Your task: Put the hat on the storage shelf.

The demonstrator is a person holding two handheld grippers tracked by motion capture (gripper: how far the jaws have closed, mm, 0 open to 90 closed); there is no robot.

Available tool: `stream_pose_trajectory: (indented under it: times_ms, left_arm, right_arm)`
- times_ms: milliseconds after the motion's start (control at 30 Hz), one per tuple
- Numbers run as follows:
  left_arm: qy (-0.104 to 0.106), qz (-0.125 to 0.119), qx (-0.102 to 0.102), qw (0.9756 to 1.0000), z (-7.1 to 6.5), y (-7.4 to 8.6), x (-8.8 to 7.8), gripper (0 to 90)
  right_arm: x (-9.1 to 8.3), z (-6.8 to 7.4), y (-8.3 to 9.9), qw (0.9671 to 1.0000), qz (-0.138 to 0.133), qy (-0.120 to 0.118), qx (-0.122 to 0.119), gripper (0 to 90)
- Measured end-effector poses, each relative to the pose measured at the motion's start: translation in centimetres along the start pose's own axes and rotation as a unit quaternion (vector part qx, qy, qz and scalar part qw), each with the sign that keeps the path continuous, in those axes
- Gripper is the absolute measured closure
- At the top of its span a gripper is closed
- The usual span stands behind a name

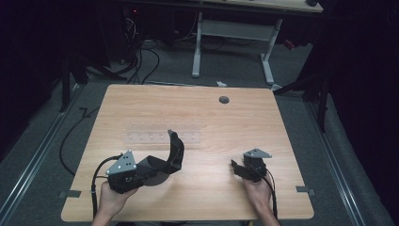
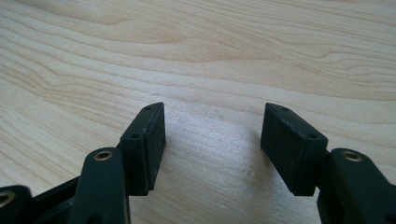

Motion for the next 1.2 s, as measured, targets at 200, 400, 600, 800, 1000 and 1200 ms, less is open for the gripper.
stream_pose_trajectory:
  times_ms: [200,400,600,800,1000,1200]
  left_arm:
    - [-0.01,-0.017,0.005,0.9998,0.5,-1.2,-0.7,85.5]
    - [-0.017,-0.033,0.002,0.9993,1.2,-2.1,-1.3,85.6]
    - [-0.027,-0.046,0.004,0.9985,1.8,-3.0,-1.8,85.6]
    - [-0.043,-0.058,0.008,0.9974,2.4,-3.8,-2.5,85.6]
    - [-0.057,-0.076,0.011,0.9954,3.2,-5.0,-3.1,85.6]
    - [-0.066,-0.094,0.012,0.9933,4.0,-5.9,-3.3,85.6]
  right_arm:
    - [0.2,0.0,-0.1,1.0,0.001,0.001,0.001,38.6]
    - [0.2,0.0,-0.1,1.0,0.001,0.002,0.001,38.5]
    - [0.2,0.0,-0.1,1.0,0.001,0.002,0.002,38.4]
    - [0.2,0.0,-0.1,1.0,0.001,0.002,0.001,38.3]
    - [0.2,0.1,-0.1,1.0,0.001,0.001,0.001,38.0]
    - [0.2,0.1,-0.1,1.0,0.001,0.001,0.001,38.0]
Point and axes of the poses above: each handheld gripper's, and its own axes: x roughly forward along the jaws, y roughly out of its underside, z roughly to its left, the point moved 10 cm from there along x, roughly forward along the jaws, and after that the axes turned 11 degrees about y, right-handed, at the moved point
